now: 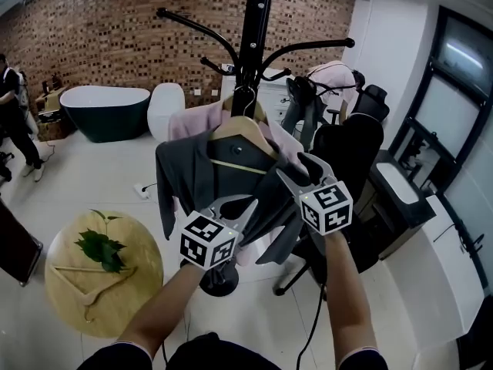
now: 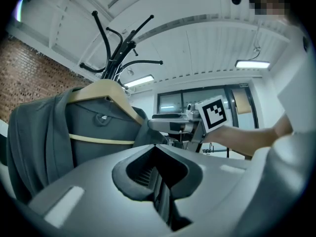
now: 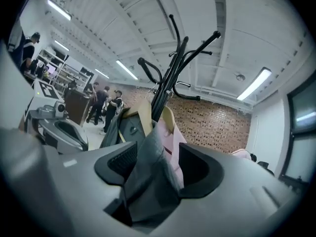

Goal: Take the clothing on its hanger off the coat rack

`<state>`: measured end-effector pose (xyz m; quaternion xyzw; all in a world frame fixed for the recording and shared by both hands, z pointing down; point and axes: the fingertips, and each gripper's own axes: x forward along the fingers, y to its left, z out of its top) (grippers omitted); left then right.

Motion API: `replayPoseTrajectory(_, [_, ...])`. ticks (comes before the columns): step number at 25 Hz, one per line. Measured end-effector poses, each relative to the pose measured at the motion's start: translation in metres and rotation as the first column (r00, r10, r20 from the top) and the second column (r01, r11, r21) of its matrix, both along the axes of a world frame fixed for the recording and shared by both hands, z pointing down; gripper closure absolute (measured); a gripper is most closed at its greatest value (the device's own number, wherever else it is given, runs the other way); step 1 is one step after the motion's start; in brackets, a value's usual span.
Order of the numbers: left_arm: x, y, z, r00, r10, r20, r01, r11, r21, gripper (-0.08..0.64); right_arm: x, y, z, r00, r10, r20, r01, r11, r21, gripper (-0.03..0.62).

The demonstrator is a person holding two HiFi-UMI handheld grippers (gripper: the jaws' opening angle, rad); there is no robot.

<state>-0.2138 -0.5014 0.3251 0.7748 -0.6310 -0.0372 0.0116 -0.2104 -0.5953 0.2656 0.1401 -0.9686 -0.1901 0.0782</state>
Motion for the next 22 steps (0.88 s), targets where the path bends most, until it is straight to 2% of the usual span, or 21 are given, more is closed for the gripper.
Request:
replayPoseTrajectory(3, [-0.013,-0.006,0.003,1.0,-0.003,-0.001,0.003,1.0,-0.01,0.548,-0.02,-0.012,0.005,0.997,0.003,-0.072,0.0,0.999,0.047,0.319])
replayPoseTrajectory(8, [-0.03,-0.008,0.004,1.0,-0.001,0.004,0.001,1.0,-0.01,0.548,-0.044,-0.024,0.019,0.982,0.023,-0.187,0.001,0.992,0.125,0.319])
replayPoseTrajectory(9, [-0.033,-0.009,0.004,1.0,-0.002,0.004,0.002,1.0,-0.01,0.548,-0.046,-0.026,0.022,0.978,0.037,-0.205,-0.007,0.989,0.146,0.326])
replayPoseTrajectory(12, [-0.039,-0.011,0.006,1.0,-0.003,0.004,0.003,1.0,-0.014,0.548,-0.052,-0.032,0.029,0.965,0.09,-0.247,-0.035,0.975,0.219,0.419])
replayPoseTrajectory(14, [-0.04,-0.012,0.007,1.0,0.001,0.006,-0.001,1.0,-0.016,0.548,-0.054,-0.033,0.031,0.962,0.111,-0.251,-0.046,0.966,0.254,0.474])
replayPoseTrajectory(15, [-0.041,-0.011,0.008,1.0,0.002,0.007,-0.002,1.0,-0.016,0.548,-0.055,-0.033,0.031,0.962,0.117,-0.248,-0.047,0.962,0.269,0.481])
replayPoseTrajectory(22, [-0.048,-0.005,0.005,1.0,0.0,0.007,0.0,1.0,-0.009,0.548,-0.046,-0.026,0.027,0.966,0.159,-0.202,-0.087,0.941,0.327,0.492])
